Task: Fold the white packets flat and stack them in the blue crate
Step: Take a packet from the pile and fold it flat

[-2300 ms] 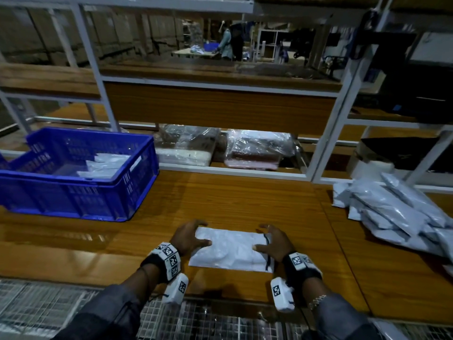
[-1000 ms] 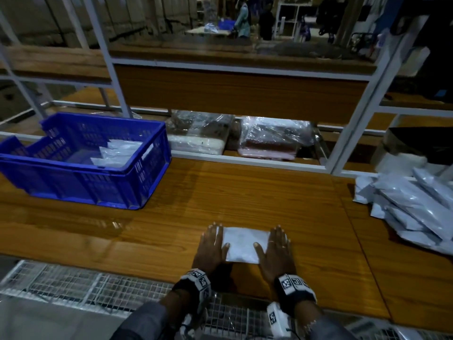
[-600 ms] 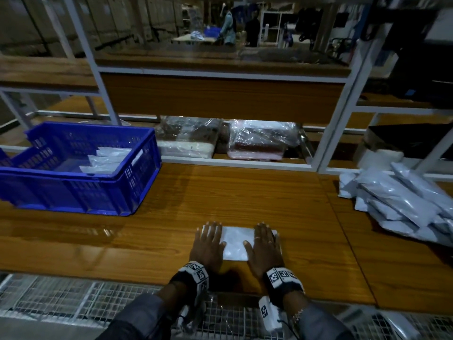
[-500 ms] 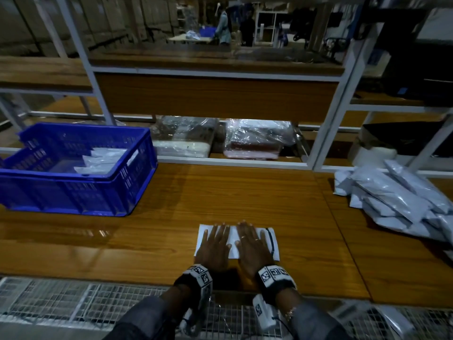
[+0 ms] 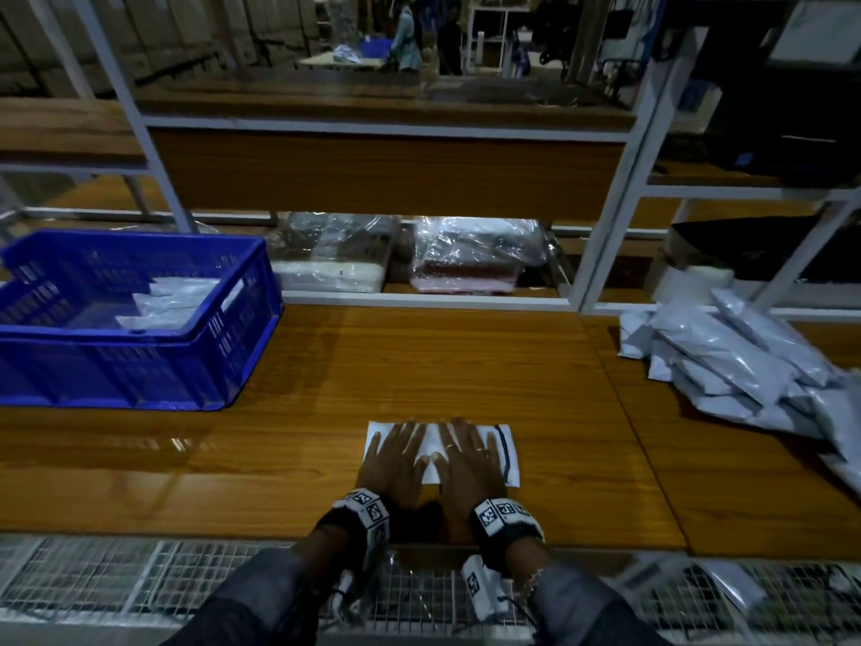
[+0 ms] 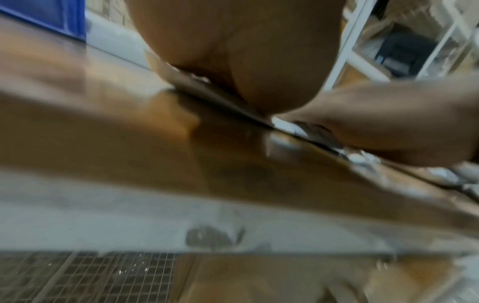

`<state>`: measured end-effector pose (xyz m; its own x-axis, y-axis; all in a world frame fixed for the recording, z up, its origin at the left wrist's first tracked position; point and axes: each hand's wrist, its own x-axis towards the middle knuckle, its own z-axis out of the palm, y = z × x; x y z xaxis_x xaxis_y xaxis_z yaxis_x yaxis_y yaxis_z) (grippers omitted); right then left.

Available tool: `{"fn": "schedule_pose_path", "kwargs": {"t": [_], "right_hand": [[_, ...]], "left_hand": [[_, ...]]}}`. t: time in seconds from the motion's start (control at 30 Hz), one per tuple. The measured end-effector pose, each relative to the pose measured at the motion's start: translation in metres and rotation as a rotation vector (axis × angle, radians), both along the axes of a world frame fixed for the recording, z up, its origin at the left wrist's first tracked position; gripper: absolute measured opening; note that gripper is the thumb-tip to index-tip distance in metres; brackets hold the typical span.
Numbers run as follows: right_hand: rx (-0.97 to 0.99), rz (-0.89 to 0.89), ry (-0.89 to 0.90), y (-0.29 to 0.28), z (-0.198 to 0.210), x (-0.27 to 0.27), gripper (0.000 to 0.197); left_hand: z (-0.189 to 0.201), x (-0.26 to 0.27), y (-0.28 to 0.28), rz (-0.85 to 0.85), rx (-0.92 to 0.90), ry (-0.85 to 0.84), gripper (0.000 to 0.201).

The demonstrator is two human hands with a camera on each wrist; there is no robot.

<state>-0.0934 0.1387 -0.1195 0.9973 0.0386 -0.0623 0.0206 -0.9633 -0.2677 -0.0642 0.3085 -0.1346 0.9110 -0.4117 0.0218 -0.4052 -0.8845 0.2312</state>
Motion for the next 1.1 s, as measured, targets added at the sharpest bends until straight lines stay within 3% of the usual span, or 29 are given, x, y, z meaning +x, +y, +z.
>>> {"fn": "schedule_pose_path", "kwargs": {"t": [0.07, 0.2, 0.3, 0.4, 0.57, 0.67, 0.77, 0.93, 1.1], "right_hand": [[0.013, -0.068, -0.025, -0.013, 0.001, -0.001, 0.079], [0.077, -0.085, -0.032, -0.03, -0.002, -0.003, 0.101], [0.075, -0.081, -0.05, -0.026, -0.008, -0.001, 0.109], [0.074, -0.104, -0.035, -0.022, -0.011, 0.002, 0.095], [0.028, -0.095, 0.035, -0.023, -0.006, -0.001, 0.084], [-0.02, -0.01, -0.01, -0.015, -0.001, 0.007, 0.083], [-0.007, 0.064, 0.02, -0.004, -0.001, 0.011, 0.066], [-0.007, 0.057, -0.004, 0.004, -0.012, 0.001, 0.066], [0.051, 0.009, 0.032, 0.005, -0.012, 0.004, 0.066]], "left_hand": [[-0.001, 0.005, 0.01, 0.03, -0.069, -0.007, 0.099], [-0.008, 0.015, 0.023, 0.029, -0.112, 0.03, 0.074], [-0.018, 0.013, 0.019, 0.032, -0.124, -0.039, 0.06], [-0.021, 0.009, 0.017, 0.015, -0.118, -0.102, 0.06], [-0.011, 0.007, 0.015, 0.059, -0.078, -0.032, 0.067], [-0.002, -0.001, 0.0, 0.042, -0.086, -0.098, 0.066], [-0.004, -0.001, -0.014, 0.008, -0.108, -0.046, 0.061], [-0.014, -0.006, -0.018, 0.007, -0.133, -0.044, 0.047], [-0.017, -0.004, -0.016, -0.011, -0.113, 0.135, 0.053]]}}
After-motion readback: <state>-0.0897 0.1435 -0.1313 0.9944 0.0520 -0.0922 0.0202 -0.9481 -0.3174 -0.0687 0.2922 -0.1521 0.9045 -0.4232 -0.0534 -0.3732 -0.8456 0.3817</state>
